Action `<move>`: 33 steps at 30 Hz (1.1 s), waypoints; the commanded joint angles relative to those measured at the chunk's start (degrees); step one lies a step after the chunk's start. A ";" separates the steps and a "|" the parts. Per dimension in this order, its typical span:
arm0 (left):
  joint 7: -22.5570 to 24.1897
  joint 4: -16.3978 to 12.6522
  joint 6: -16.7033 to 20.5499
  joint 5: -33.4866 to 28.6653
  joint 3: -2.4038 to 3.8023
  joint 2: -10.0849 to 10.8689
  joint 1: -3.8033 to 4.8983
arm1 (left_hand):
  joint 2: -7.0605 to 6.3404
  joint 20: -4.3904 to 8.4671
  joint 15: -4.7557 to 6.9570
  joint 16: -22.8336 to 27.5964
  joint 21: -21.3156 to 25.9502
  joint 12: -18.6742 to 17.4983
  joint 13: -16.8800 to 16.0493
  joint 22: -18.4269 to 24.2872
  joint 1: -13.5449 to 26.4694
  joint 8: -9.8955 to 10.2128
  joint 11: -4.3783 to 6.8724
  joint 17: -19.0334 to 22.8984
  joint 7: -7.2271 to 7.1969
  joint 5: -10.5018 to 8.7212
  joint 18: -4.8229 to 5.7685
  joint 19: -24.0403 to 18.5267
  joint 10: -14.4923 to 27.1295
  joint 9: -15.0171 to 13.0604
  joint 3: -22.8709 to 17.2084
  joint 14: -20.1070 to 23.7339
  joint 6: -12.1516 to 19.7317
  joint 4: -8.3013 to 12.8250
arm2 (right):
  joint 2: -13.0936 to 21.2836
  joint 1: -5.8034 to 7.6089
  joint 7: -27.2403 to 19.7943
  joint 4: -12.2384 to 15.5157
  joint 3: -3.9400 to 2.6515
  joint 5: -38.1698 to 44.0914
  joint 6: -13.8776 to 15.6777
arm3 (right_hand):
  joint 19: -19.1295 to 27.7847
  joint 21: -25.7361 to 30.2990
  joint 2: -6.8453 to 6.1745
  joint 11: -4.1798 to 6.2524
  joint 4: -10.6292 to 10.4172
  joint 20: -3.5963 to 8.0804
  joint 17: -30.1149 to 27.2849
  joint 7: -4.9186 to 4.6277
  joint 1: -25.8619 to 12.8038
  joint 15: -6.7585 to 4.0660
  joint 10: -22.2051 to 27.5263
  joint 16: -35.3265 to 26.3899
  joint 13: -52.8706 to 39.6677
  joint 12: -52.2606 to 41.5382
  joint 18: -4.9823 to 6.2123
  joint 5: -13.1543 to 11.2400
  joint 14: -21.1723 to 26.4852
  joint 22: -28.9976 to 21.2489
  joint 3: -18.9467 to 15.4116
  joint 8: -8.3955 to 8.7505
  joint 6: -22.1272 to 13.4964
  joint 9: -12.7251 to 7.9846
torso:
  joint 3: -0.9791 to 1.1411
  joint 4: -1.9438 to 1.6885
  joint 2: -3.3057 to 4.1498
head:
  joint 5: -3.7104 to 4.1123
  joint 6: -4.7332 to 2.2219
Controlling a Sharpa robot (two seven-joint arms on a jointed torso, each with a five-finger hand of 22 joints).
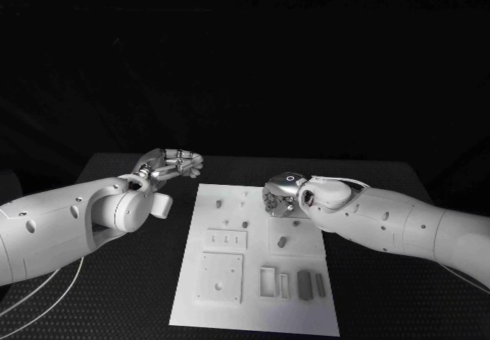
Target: Assemble the parts on the task board
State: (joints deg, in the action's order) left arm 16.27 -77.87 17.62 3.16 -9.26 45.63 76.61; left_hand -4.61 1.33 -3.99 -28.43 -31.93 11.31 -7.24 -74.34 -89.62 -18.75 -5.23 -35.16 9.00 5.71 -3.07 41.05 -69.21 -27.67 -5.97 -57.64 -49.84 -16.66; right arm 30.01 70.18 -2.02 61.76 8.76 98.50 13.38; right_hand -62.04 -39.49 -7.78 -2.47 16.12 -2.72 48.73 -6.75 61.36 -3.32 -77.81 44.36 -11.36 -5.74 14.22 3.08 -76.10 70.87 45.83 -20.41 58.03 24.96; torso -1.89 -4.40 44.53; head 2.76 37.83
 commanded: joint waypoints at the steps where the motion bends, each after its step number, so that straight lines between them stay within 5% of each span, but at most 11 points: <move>1: 0.38 -0.08 -0.61 -0.19 0.05 -0.08 0.07 | -0.15 0.32 -0.03 0.31 -0.38 -0.38 0.05 0.06 0.47 0.28 -0.28 -0.06 0.30 -0.17 0.27 0.14 -0.11 0.05 0.10 -0.53 0.04 0.06 | 0.25 -0.56 0.38 0.54 0.33 -0.38 -0.84 | -0.60 -0.90 1.10 0.22 0.15 0.38 0.60 0.37 -0.25 -0.68 -0.88 1.01 -0.93 -0.36 0.78 -0.15 0.10 0.63 1.44 -0.58 1.01 0.68 | -0.03 0.07 -0.03 | -0.08 -0.12; 10: 0.35 -0.08 -0.42 -0.19 0.05 0.00 0.07 | -0.25 0.35 0.00 0.37 -0.40 -0.53 0.08 0.11 0.38 0.47 -0.31 -0.11 0.41 -0.15 0.25 0.17 -0.09 0.09 0.00 -0.56 0.23 0.11 | 1.12 -0.18 3.40 2.59 0.18 -0.07 3.73 | -1.15 -2.14 0.64 0.70 0.36 0.99 1.49 0.83 -0.45 -1.18 -1.84 2.72 -2.24 -0.55 0.78 -0.17 0.06 1.47 2.56 -1.02 1.99 1.16 | -0.07 0.13 0.04 | -0.10 -0.70; 20: 0.38 -0.06 -0.31 -0.20 0.05 0.09 0.07 | -0.35 0.36 0.00 0.41 -0.42 -0.65 0.09 0.14 0.28 0.59 -0.33 -0.15 0.48 -0.15 0.25 0.18 -0.09 0.11 -0.05 -0.57 0.34 0.13 | 0.79 1.10 7.51 4.15 -1.01 2.27 6.93 | -1.46 -2.92 0.05 0.95 0.30 1.30 1.91 1.04 -0.43 -1.44 -2.34 3.70 -2.97 -0.58 0.78 -0.19 0.03 1.98 3.22 -1.21 2.47 1.44 | -0.08 0.18 0.03 | -0.16 -1.17; 33: 0.40 -0.03 -0.34 -0.20 0.05 -0.29 0.08 | -0.36 0.36 0.00 0.45 -0.43 -0.72 0.10 0.17 0.25 0.64 -0.35 -0.17 0.50 -0.15 0.26 0.19 -0.09 0.11 -0.08 -0.58 0.36 0.12 | -4.15 1.27 11.49 0.86 -1.11 7.45 11.06 | -1.72 -3.56 -0.89 1.12 0.06 1.57 2.18 1.22 -0.43 -1.61 -2.69 4.51 -3.59 -0.50 0.78 -0.24 0.04 2.37 4.29 -1.35 2.87 1.68 | -0.14 0.03 0.16 | -0.05 -1.75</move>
State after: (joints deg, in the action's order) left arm 16.21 -77.82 17.67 3.15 -9.26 45.56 76.61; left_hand -4.60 1.32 -3.99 -28.20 -32.16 10.82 -7.20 -74.24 -89.63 -18.43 -5.23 -35.25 9.20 5.71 -3.04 41.05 -69.21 -27.62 -5.97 -57.64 -49.64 -16.66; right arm 26.16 71.47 7.15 63.02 7.67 102.72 21.98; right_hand -63.65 -42.94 -8.01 -1.23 16.06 -1.31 50.85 -6.84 60.94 -4.42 -80.08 48.63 -14.88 -6.15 14.03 2.69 -76.14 73.15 49.83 -21.13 59.34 25.43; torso -1.99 -4.33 44.66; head 2.69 36.12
